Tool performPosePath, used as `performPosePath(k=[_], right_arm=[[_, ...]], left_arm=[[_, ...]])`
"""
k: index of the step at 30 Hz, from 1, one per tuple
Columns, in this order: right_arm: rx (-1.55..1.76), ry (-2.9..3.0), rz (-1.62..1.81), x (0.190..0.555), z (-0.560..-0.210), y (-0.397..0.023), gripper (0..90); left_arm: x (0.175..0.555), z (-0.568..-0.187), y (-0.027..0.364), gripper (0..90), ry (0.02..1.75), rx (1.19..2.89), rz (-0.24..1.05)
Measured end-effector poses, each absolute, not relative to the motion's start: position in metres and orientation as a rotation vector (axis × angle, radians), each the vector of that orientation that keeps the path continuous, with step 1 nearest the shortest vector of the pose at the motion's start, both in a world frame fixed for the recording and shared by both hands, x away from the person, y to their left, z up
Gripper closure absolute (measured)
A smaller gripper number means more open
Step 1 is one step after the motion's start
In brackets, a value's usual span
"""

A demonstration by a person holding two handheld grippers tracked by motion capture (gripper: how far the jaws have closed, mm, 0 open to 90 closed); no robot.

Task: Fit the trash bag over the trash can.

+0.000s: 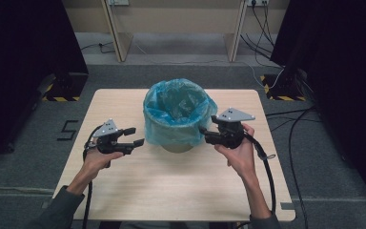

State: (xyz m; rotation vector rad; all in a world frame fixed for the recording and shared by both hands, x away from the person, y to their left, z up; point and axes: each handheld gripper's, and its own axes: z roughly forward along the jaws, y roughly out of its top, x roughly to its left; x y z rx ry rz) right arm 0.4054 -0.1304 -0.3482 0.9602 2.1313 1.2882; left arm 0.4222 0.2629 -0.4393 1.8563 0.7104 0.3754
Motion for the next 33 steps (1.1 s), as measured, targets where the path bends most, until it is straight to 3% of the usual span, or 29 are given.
performPosePath(k=[10, 21, 33], right_arm=[[0.946, 2.153, 1.219, 0.456, -0.318, -0.110, 37.0], [0.963, 2.236, 1.027, 0.517, -0.324, -0.083, 34.9], [0.957, 2.377, 0.880, 0.539, -0.336, -0.070, 36.2]], left_arm=[[0.414, -0.481, 0.281, 30.5, 0.814, 1.988, 0.409], [0.407, -0.514, 0.297, 25.9, 0.907, 2.051, 0.345], [0.399, -0.523, 0.293, 24.4, 0.916, 2.111, 0.351]])
